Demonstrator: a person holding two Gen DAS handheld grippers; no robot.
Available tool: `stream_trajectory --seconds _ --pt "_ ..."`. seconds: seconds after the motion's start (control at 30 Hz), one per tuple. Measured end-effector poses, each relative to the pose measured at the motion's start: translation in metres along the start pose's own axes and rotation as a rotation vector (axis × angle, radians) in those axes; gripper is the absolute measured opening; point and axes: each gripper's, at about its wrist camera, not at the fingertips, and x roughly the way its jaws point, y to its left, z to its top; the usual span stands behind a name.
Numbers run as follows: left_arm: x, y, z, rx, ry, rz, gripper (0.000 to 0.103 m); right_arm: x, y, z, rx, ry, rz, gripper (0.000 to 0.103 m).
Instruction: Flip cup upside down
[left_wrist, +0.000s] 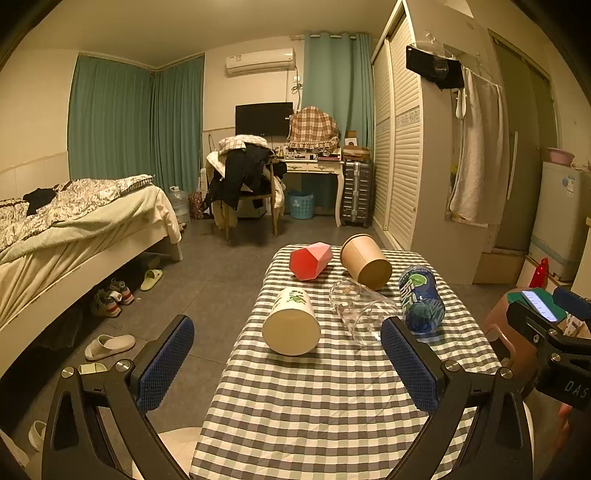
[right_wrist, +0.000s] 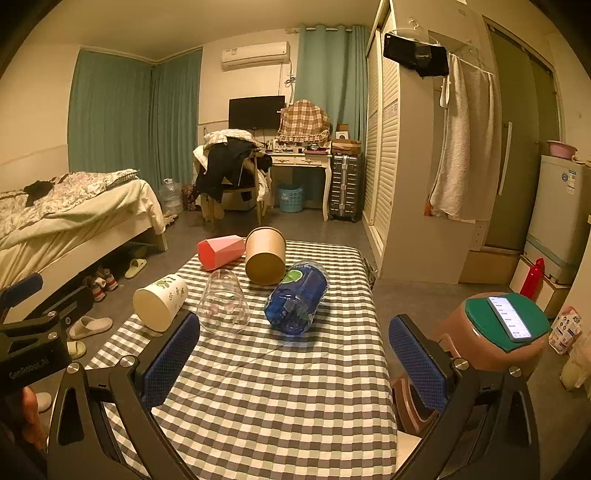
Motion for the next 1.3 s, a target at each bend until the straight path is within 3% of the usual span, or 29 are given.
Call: stream_trajectory --seconds 1.3 --pt "0.0003 -0.0015 -0.0065 -0.002 0.011 0.003 0.103 -0.0029 -0.0029 -0.0021 0.007 0.008 -0.001 0.103"
